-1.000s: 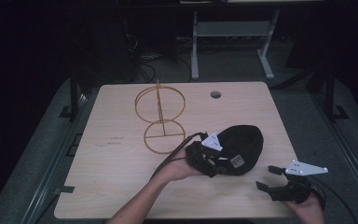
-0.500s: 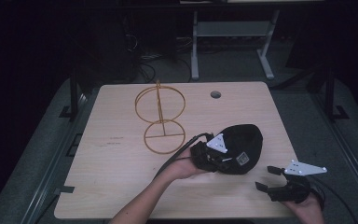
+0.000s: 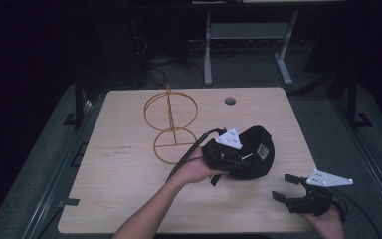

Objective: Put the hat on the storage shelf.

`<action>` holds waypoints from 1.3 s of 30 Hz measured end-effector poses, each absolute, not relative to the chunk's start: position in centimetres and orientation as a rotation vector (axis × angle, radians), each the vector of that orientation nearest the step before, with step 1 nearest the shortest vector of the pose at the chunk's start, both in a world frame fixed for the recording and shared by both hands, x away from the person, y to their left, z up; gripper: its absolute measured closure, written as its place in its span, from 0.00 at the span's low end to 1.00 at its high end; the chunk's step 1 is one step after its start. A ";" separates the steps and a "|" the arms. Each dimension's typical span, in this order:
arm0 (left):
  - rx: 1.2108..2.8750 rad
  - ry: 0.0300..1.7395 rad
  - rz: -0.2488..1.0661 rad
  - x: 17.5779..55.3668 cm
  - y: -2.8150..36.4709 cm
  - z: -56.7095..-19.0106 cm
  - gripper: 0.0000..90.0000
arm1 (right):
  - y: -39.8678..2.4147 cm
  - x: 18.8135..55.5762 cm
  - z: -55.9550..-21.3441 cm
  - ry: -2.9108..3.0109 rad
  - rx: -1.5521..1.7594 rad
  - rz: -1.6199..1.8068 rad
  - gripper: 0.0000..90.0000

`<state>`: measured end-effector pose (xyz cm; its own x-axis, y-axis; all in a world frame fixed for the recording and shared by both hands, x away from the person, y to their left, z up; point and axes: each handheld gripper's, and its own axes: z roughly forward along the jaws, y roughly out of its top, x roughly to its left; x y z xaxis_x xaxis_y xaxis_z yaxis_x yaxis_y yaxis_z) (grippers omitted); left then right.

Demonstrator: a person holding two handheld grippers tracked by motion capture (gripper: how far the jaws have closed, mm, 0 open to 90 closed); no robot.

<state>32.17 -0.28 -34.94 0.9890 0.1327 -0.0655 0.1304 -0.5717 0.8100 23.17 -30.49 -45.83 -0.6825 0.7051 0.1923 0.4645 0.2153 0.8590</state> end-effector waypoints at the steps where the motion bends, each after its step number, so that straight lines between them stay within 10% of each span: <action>1: 2.177 0.185 -0.003 32.2 -0.2 -34.7 0.90 | -30.4 23.2 -45.6 2.238 1.102 1.467 0.16; 19: 2.086 0.153 -0.060 31.6 0.7 -31.1 0.90 | -27.8 24.5 -41.1 2.131 0.933 1.668 0.27; 39: 2.104 0.061 -0.052 30.5 -0.4 -29.4 0.90 | -28.1 24.2 -41.4 2.102 0.817 1.813 0.94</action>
<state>30.55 -0.38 -29.42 0.9978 0.0227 -0.0625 0.0653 -0.5086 0.8585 24.18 -28.07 -41.43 -0.8125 0.5575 0.1703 0.2504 0.0699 0.9656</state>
